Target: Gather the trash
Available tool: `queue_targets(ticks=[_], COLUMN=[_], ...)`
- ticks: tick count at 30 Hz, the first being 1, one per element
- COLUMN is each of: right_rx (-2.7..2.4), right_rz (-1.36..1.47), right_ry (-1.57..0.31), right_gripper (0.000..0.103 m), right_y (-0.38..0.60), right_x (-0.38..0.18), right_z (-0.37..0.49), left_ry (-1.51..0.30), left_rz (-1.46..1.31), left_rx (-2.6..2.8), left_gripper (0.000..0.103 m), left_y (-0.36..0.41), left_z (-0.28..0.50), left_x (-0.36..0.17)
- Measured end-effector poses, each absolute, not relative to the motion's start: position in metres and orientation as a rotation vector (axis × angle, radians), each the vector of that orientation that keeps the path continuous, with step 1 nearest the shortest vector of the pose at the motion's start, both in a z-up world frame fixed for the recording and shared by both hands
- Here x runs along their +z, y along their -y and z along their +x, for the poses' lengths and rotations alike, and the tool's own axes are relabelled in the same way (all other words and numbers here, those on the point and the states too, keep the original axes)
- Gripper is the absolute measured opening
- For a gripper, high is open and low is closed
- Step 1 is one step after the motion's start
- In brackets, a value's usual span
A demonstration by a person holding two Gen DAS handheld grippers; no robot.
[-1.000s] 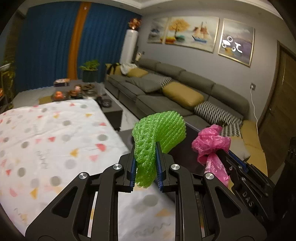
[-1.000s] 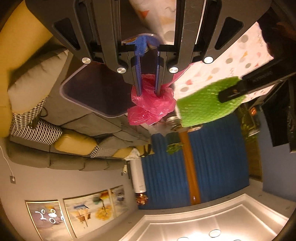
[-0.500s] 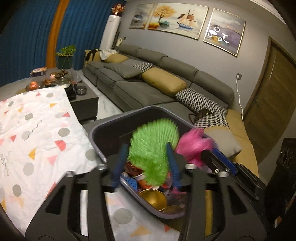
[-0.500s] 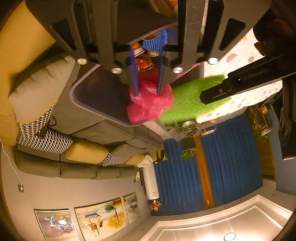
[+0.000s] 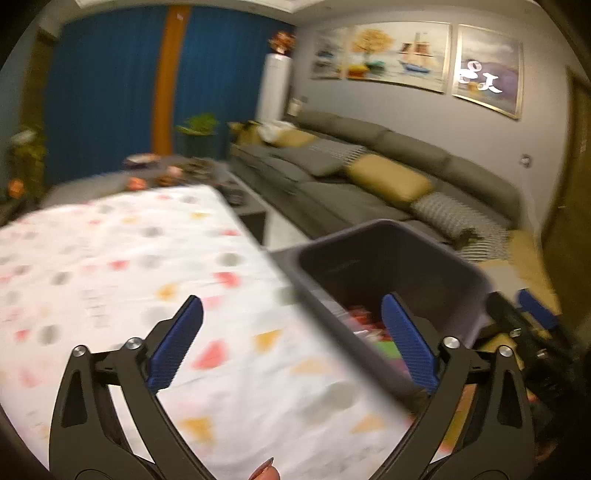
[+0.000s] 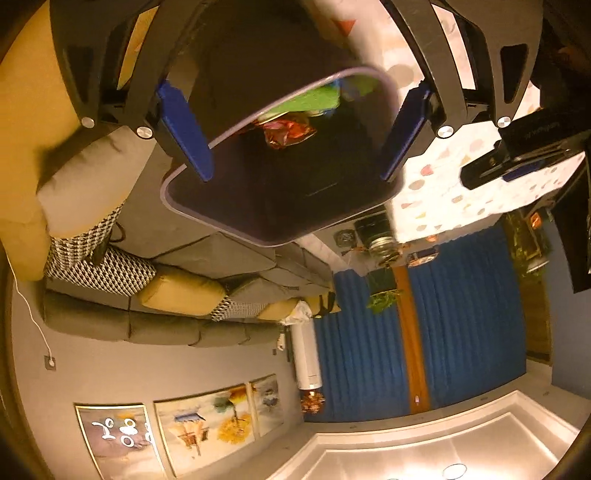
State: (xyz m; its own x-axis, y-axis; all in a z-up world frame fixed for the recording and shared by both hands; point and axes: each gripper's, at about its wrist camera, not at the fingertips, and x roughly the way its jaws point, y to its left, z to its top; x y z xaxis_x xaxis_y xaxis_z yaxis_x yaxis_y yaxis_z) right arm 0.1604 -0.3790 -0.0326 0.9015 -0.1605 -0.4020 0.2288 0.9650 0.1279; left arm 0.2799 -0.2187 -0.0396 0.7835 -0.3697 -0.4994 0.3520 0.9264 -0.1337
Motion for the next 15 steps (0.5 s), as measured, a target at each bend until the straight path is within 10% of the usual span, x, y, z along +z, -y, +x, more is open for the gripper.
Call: queue_targets(ticks=[15], right_rx=[-0.193], right_rz=[0.125], right_ry=[-0.381], right_gripper=[0.097], right_y=[0.309], right_x=[-0.014], right_z=[0.085], left_ry=[-0.465], left_rz=[-0.022], left_rx=[-0.129], left_gripper=[0.097], left_y=[0.103], left_z=[0.156], left_x=[-0.015])
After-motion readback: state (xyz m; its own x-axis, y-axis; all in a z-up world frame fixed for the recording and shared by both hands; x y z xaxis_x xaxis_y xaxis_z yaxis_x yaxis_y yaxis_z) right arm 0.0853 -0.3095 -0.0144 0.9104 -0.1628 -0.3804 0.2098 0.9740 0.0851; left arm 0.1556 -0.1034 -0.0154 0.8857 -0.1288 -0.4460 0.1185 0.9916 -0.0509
